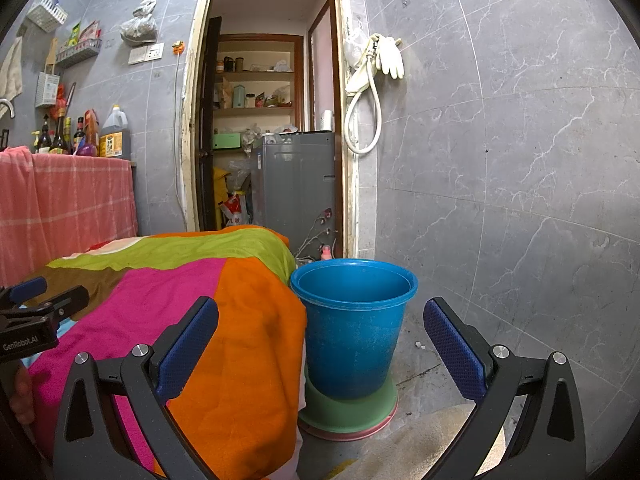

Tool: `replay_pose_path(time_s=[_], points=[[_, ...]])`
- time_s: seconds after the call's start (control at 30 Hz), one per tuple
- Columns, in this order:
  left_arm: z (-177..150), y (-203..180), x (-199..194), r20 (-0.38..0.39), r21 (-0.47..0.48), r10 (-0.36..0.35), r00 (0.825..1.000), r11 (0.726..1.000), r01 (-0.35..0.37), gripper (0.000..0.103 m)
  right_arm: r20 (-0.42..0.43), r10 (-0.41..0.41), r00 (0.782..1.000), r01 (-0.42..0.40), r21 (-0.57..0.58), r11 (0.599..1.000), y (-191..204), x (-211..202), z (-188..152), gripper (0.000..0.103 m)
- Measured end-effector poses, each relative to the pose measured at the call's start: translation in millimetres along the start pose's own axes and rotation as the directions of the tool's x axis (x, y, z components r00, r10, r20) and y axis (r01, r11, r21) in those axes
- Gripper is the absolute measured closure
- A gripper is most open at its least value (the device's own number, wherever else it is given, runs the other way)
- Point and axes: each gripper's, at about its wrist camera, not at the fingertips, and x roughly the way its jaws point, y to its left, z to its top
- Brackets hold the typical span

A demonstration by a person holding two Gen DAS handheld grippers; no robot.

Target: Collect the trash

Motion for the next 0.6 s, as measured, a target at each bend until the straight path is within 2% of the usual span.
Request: replay_pose_path(time_s=[0.6], points=[[0.6, -0.8, -0.9, 0.002, 0.002, 0.001, 1.000, 1.000, -0.001, 0.002, 0.000, 0.001, 1.000, -0.001, 0.002, 1.000, -0.1, -0.7, -0.4, 0.000]])
